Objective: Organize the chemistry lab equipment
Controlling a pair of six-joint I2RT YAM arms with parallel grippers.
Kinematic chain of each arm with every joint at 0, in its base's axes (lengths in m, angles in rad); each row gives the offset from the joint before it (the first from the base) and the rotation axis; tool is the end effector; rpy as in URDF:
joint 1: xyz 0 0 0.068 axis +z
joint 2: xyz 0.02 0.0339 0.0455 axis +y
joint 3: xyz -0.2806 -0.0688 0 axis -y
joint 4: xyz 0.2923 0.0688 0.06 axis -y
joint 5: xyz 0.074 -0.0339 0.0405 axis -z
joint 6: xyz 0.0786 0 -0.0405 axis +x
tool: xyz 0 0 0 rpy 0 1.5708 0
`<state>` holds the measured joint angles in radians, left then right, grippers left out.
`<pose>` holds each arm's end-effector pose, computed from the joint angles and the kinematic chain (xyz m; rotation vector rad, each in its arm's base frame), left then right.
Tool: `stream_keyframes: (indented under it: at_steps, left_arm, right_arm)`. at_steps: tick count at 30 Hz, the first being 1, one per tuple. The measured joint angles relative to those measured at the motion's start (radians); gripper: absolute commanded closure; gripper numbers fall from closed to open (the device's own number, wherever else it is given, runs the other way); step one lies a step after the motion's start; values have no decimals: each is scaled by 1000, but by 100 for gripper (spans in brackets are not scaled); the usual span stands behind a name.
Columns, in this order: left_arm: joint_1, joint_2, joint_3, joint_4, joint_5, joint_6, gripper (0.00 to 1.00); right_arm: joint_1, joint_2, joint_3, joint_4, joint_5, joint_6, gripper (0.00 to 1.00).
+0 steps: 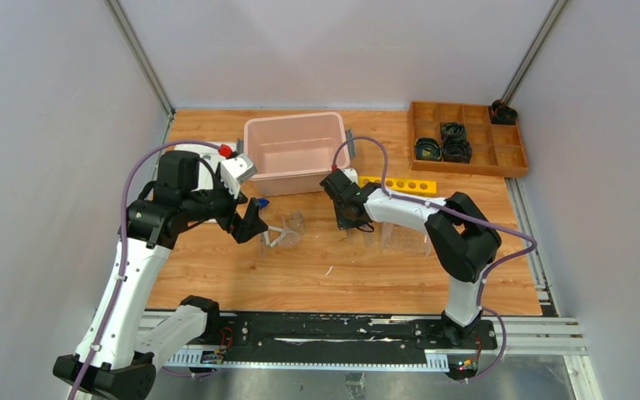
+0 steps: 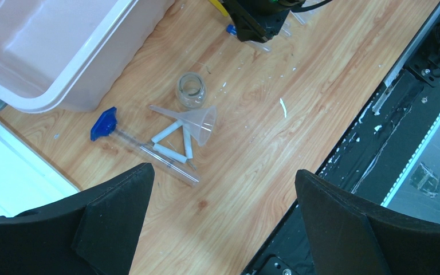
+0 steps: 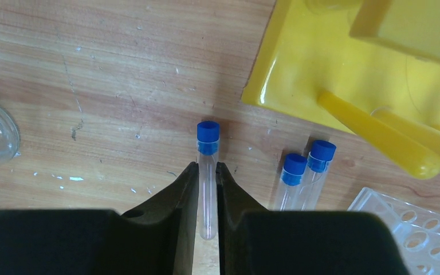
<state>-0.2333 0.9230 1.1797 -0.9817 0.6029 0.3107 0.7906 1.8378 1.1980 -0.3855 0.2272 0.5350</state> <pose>0.2057 -0.0947 0.3775 0.8879 2.0371 -0.6454 0.3238 0.3020 0.1291 -0.2460 2.5574 0.2110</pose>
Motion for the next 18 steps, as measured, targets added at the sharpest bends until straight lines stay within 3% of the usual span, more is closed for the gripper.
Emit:
stream_keyframes:
  at_steps: [9,14,18]
  left_arm:
    - [0,-6,0,0,-6,-1,0]
    - [0,-6,0,0,-21,-4,0]
    - [0,-5,2,0,-28,-8,0]
  right_arm:
    - [0,53,54,-14,-14,2,74]
    - [0,64,74,-34,-22,4,100]
    - [0,64,85,-57,-45,8,100]
